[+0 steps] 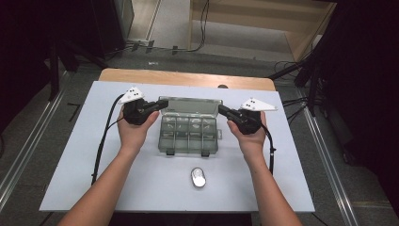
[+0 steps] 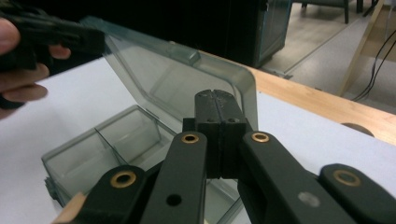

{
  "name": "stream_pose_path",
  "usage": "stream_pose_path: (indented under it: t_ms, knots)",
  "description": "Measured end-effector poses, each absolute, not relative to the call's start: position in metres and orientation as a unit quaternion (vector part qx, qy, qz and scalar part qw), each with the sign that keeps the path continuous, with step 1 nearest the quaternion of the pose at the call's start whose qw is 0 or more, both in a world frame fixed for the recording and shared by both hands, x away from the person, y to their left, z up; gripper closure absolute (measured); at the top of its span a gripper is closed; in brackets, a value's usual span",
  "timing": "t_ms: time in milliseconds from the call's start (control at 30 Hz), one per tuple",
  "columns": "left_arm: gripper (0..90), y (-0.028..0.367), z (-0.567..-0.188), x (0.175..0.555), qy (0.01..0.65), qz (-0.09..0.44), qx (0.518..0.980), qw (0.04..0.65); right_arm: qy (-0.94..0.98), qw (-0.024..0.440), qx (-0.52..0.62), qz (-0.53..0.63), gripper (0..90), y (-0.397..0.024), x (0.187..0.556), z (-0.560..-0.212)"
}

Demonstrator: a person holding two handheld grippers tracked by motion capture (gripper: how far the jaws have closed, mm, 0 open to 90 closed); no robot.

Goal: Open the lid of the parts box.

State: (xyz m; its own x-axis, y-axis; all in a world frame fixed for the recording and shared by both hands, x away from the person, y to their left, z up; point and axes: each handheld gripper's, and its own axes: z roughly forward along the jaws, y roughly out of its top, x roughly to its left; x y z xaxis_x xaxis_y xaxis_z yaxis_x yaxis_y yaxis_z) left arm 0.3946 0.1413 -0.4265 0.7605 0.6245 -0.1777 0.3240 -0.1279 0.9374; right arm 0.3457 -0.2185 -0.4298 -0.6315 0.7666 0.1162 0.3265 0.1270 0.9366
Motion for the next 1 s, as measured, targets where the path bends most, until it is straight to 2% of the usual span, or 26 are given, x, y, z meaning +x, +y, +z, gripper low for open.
stream_pose_path:
  t_ms: [133, 233, 367, 433, 500, 567, 600, 700, 733, 900, 1000]
  knots:
    - [89.7, 0.141, -0.427, 0.396, 0.324, 0.131, 0.738, 0.578, 0.710, 0.198, 0.380, 0.559, 64.3, -0.227, 0.345, -0.428]
    - [89.6, 0.142, -0.427, 0.396, 0.327, 0.134, 0.737, 0.576, 0.699, 0.198, 0.385, 0.569, 47.6, -0.231, 0.346, -0.429]
    - [89.6, 0.141, -0.427, 0.397, 0.330, 0.138, 0.734, 0.578, 0.684, 0.202, 0.411, 0.568, 15.1, -0.230, 0.350, -0.432]
    - [89.5, 0.141, -0.428, 0.397, 0.331, 0.137, 0.733, 0.578, 0.674, 0.198, 0.430, 0.566, 13.2, -0.228, 0.352, -0.434]
    - [89.5, 0.141, -0.428, 0.397, 0.333, 0.137, 0.732, 0.578, 0.678, 0.193, 0.432, 0.563, 6.5, -0.225, 0.353, -0.437]
    - [89.5, 0.142, -0.428, 0.398, 0.335, 0.137, 0.731, 0.579, 0.675, 0.202, 0.437, 0.559, 5.1, -0.222, 0.354, -0.439]
    - [89.5, 0.142, -0.428, 0.398, 0.336, 0.137, 0.730, 0.579, 0.674, 0.210, 0.438, 0.556, 0.9, -0.220, 0.354, -0.441]
    - [89.4, 0.143, -0.428, 0.399, 0.336, 0.138, 0.730, 0.579, 0.670, 0.215, 0.450, 0.550, 0.8, -0.217, 0.356, -0.445]
    - [89.5, 0.143, -0.428, 0.399, 0.337, 0.138, 0.729, 0.579, 0.671, 0.213, 0.452, 0.548, 3.6, -0.215, 0.358, -0.448]
    - [89.4, 0.144, -0.429, 0.401, 0.340, 0.138, 0.727, 0.580, 0.664, 0.230, 0.475, 0.530, 37.0, -0.211, 0.362, -0.454]
    - [89.5, 0.145, -0.429, 0.402, 0.341, 0.138, 0.726, 0.581, 0.661, 0.238, 0.473, 0.532, 50.4, -0.210, 0.362, -0.455]
